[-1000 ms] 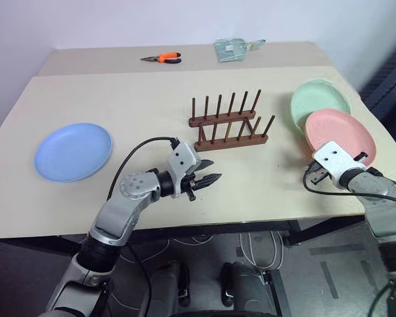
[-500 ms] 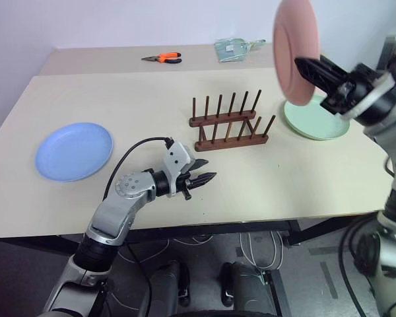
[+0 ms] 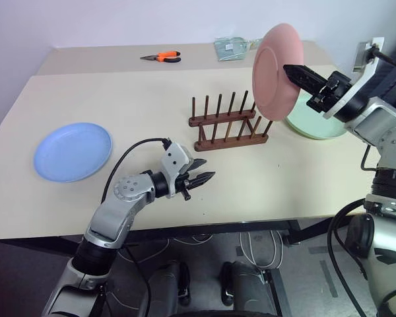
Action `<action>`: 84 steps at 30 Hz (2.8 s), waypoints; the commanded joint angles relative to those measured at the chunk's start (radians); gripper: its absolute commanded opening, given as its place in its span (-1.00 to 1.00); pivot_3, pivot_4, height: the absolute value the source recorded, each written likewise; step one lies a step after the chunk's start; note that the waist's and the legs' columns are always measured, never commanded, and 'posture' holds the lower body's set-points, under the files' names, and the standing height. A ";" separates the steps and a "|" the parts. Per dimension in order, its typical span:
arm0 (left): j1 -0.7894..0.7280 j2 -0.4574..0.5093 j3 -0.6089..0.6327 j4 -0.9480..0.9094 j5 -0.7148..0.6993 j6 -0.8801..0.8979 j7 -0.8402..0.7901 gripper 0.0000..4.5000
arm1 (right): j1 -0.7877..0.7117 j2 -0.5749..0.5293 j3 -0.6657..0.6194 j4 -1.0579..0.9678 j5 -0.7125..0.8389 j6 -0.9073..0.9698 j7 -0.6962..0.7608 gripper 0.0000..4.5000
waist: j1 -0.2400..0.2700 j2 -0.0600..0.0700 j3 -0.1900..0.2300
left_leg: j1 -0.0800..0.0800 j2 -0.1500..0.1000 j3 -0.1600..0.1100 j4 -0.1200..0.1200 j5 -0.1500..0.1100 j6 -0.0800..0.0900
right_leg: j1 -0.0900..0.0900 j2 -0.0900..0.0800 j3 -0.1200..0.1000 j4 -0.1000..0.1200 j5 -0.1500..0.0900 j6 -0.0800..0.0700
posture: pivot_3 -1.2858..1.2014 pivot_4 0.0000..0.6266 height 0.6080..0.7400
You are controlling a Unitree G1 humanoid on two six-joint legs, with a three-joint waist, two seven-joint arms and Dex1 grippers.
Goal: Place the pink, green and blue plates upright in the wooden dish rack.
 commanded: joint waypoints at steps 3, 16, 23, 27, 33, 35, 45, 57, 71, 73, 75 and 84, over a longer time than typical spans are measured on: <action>-0.005 0.000 0.016 -0.030 -0.011 -0.017 0.001 -0.11 | -0.077 -0.006 -0.017 0.076 -0.007 0.008 0.016 -0.99 | 0.001 0.000 0.000 | 0.000 0.000 0.000 0.000 0.000 0.000 | 0.000 0.000 0.000 0.000 0.000 0.000 | 0.03 -0.52 1.00; -0.010 0.004 0.019 -0.028 -0.004 -0.026 0.007 -0.11 | -0.147 -0.007 0.095 0.261 -0.305 -0.287 0.038 0.36 | 0.001 0.000 0.000 | -0.001 0.000 0.001 0.000 0.000 0.000 | -0.001 0.002 0.000 0.000 0.000 0.000 | 0.03 -0.52 1.00; 0.016 0.018 0.036 -0.055 -0.011 -0.017 0.026 -0.11 | 0.021 -0.126 -0.042 0.160 -0.334 -0.445 0.044 0.36 | 0.006 0.000 0.000 | -0.002 0.000 0.001 0.000 0.000 0.000 | -0.001 0.003 0.000 -0.001 0.000 0.002 | 0.03 -0.52 1.00; 0.017 0.023 0.033 -0.047 -0.011 -0.021 0.016 -0.11 | 0.137 -0.179 0.033 0.182 -0.466 -0.539 0.066 0.36 | -0.001 0.000 0.000 | -0.001 0.001 0.001 0.000 0.000 -0.001 | -0.001 0.003 0.000 -0.001 0.000 0.002 | 0.03 -0.52 1.00; -0.019 0.012 0.020 -0.006 -0.005 -0.030 0.000 -0.11 | 0.115 -0.190 0.351 0.489 -0.879 -0.900 0.015 0.36 | -0.008 0.001 0.000 | 0.001 0.001 0.003 0.000 0.001 -0.002 | -0.001 0.005 0.003 0.001 0.000 0.002 | 0.03 -0.52 1.00; -0.025 0.010 0.019 0.000 -0.005 -0.032 -0.003 -0.11 | 0.057 -0.177 0.410 0.620 -0.955 -0.985 -0.017 0.36 | -0.007 0.001 0.000 | 0.001 0.001 0.003 0.000 0.001 -0.002 | -0.001 0.005 0.003 0.000 0.000 0.002 | 0.03 -0.52 1.00; 0.008 0.024 0.035 -0.038 -0.004 -0.020 0.015 -0.11 | -0.139 -0.090 0.514 0.996 -1.141 -1.092 -0.165 -0.02 | -0.006 0.002 0.000 | 0.002 0.002 0.003 0.000 0.001 -0.003 | 0.001 0.005 0.003 -0.001 0.000 0.002 | 0.03 -0.52 1.00; 0.026 0.032 0.041 -0.064 -0.007 -0.010 0.029 -0.11 | -0.143 -0.139 0.516 0.959 -1.201 -1.220 -0.279 -0.99 | -0.008 0.002 0.001 | 0.003 0.002 0.003 -0.001 0.001 -0.003 | 0.002 0.005 0.003 -0.001 0.000 0.002 | 0.03 -0.52 1.00; 0.026 0.061 0.072 -0.035 -0.033 -0.007 -0.008 -0.11 | -0.015 -0.154 -0.022 -0.309 0.036 -0.296 0.070 -0.99 | 0.000 0.005 0.002 | 0.004 0.003 0.000 -0.001 0.001 -0.003 | 0.003 0.002 0.003 -0.001 0.001 0.001 | 0.03 -0.52 1.00; 0.022 0.070 0.079 -0.022 -0.034 -0.012 -0.014 -0.11 | -0.023 -0.119 -0.018 -0.366 0.171 -0.184 0.053 -0.99 | 0.000 0.005 0.002 | 0.004 0.003 0.000 -0.001 0.001 -0.003 | 0.002 0.001 0.003 -0.001 0.001 0.001 | 0.03 -0.52 1.00; 0.020 0.073 0.078 -0.016 -0.031 -0.016 -0.016 -0.11 | -0.029 -0.062 0.009 -0.382 0.246 -0.116 0.024 -0.99 | -0.001 0.004 0.002 | 0.004 0.003 0.000 -0.001 0.000 -0.002 | 0.002 0.001 0.003 -0.001 0.001 0.000 | 0.03 -0.52 1.00; 0.042 0.059 0.071 -0.049 -0.028 -0.008 0.000 -0.11 | -0.063 0.073 0.121 -0.160 0.191 0.005 -0.010 -0.99 | 0.001 0.004 0.002 | -0.002 0.000 0.001 0.000 0.000 0.000 | -0.003 -0.003 0.001 -0.001 0.001 0.000 | 0.03 -0.52 1.00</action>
